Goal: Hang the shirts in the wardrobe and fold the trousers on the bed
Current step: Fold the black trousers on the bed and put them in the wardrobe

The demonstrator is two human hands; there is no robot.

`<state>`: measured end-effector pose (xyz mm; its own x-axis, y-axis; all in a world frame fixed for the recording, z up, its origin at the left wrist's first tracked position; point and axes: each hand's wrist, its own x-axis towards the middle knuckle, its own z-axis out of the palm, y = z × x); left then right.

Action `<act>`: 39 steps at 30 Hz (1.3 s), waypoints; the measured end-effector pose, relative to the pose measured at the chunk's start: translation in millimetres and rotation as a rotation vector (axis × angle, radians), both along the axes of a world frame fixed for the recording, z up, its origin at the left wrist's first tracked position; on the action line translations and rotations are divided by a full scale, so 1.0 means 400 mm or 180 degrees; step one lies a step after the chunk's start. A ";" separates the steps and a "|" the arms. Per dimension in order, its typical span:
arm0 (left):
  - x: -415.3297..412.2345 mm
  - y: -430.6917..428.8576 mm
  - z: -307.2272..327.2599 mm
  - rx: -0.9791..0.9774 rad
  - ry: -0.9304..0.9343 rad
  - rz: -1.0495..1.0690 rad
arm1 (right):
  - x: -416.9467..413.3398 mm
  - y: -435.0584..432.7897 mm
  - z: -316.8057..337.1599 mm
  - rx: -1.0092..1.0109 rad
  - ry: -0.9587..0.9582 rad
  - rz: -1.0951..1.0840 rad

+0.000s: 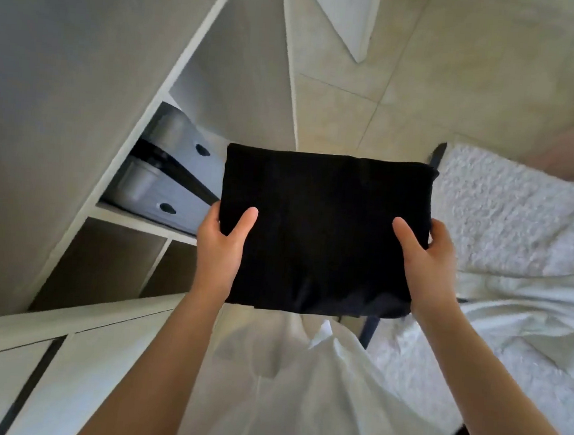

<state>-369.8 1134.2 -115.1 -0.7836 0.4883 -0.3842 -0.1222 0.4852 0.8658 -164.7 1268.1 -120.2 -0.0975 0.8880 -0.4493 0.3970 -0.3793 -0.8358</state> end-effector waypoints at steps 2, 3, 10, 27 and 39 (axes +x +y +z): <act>-0.011 0.016 0.028 0.0091 0.0126 0.0263 | -0.047 0.066 0.026 0.0072 0.0038 0.0306; -0.019 0.025 0.043 0.0135 0.0197 0.0365 | -0.073 0.095 0.043 0.0125 0.0066 0.0428; -0.098 0.072 0.140 0.0523 0.0391 0.0892 | -0.248 0.228 0.144 0.0222 0.0382 0.0908; -0.396 0.129 0.262 0.1389 0.0001 0.1842 | -0.724 0.395 0.323 0.0388 0.0918 0.1859; -0.503 0.213 0.241 0.1761 -0.0212 0.3130 | -1.068 0.538 0.344 -0.0495 0.1128 0.3353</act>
